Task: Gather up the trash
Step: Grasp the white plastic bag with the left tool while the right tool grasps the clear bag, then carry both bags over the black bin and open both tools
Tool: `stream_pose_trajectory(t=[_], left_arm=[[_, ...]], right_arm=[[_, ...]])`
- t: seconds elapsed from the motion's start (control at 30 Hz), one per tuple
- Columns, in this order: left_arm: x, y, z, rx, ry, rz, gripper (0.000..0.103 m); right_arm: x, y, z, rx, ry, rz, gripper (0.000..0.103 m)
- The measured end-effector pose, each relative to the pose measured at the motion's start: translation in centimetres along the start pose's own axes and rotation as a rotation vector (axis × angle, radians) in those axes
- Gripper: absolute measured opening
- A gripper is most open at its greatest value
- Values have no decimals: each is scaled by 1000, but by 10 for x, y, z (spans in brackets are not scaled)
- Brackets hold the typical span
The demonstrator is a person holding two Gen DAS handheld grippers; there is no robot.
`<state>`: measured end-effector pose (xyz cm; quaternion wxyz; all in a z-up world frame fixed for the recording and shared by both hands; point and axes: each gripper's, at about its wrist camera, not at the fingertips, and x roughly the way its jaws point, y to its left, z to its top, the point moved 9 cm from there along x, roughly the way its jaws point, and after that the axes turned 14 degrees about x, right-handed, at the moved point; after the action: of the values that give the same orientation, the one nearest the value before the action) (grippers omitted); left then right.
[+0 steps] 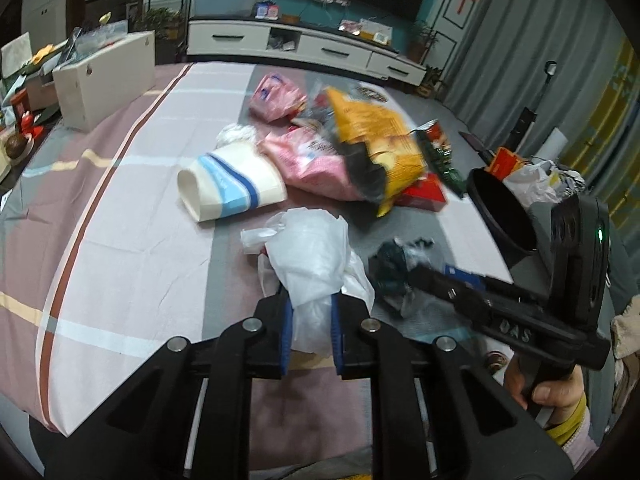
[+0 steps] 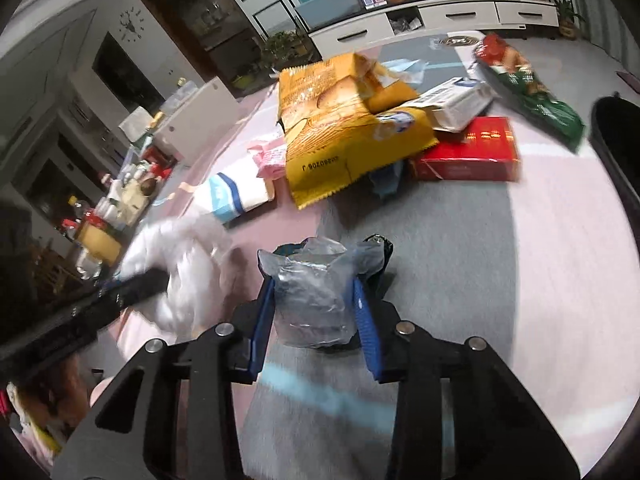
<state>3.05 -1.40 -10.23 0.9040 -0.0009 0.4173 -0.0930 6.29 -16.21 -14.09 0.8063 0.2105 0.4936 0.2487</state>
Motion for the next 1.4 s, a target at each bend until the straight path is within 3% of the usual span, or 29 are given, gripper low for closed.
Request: stream_pose_trajectory(t=[0.13, 0.27, 0.43, 0.63, 0.73, 1.07, 1.13, 1.2, 1.3, 1.4], left_arm=[[-5, -28, 15, 40, -27, -42, 17], [6, -67, 37, 110, -32, -83, 17], [29, -123, 81, 194, -50, -141, 17], [65, -201, 143, 274, -87, -251, 17], [93, -235, 160, 296, -58, -312, 17], [182, -295, 169, 346, 46, -333, 19], [195, -300, 167, 348, 58, -329, 24], [205, -301, 165, 338, 71, -336, 47], [212, -298, 164, 321, 81, -333, 61], [207, -291, 164, 301, 67, -349, 75]], right_arm=[[-41, -17, 14, 36, -108, 17, 39], [-72, -45, 36, 74, -220, -41, 39], [-120, -101, 78, 181, -377, -132, 40], [-158, -167, 121, 330, -478, -192, 40], [-161, -202, 127, 406, -490, -209, 40], [-147, -255, 129, 553, -465, -218, 44], [-146, -262, 129, 571, -468, -221, 45], [-146, -266, 134, 585, -468, -226, 55], [-148, -275, 132, 615, -473, -253, 64], [-149, -274, 133, 623, -477, -240, 65]])
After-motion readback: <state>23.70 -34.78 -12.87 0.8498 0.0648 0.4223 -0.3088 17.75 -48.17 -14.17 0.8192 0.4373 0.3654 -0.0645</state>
